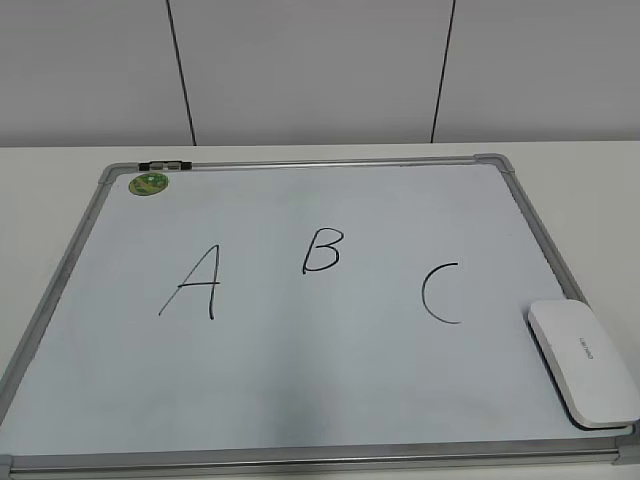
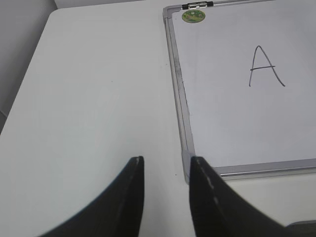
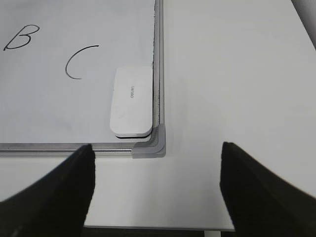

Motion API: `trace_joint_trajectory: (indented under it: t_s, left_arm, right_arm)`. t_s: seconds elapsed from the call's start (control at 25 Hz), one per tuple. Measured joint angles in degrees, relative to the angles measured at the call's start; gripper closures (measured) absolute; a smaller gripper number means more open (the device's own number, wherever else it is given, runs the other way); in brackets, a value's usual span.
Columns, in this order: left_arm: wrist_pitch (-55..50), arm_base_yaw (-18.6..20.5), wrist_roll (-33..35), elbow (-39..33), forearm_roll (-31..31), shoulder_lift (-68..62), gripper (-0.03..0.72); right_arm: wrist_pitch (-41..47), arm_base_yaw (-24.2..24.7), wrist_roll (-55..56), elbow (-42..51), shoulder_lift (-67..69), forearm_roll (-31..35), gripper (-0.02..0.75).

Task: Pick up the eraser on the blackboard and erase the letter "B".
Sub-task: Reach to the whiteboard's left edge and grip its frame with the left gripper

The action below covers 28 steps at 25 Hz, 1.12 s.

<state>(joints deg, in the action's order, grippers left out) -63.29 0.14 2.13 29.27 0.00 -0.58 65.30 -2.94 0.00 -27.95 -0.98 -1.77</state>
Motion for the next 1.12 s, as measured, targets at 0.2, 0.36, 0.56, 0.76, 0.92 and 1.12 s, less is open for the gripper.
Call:
trace_joint_trajectory:
  t_s: [0.2,0.36,0.56,0.76,0.92,1.12]
  left_arm:
    - [0.0,0.0,0.0,0.0,0.3,0.0,0.454]
    - [0.0,0.0,0.0,0.0,0.3,0.0,0.45]
    - [0.0,0.0,0.0,0.0,1.2,-3.6,0.447]
    - [0.5,0.0,0.0,0.0,2.2,-13.2,0.447]
    - [0.7,0.0,0.0,0.7,2.0,-20.5,0.447]
    - [1.7,0.0,0.0,5.6,0.0,-28.9,0.447]
  right_arm:
    - [0.0,0.0,0.0,0.0,0.0,0.0,0.151]
    - [0.0,0.0,0.0,0.0,0.0,0.0,0.152]
    - [0.0,0.0,0.0,0.0,0.0,0.0,0.151]
    - [0.0,0.0,0.0,0.0,0.0,0.0,0.151]
    - [0.0,0.0,0.0,0.0,0.0,0.0,0.151]
    - [0.0,0.0,0.0,0.0,0.0,0.0,0.151]
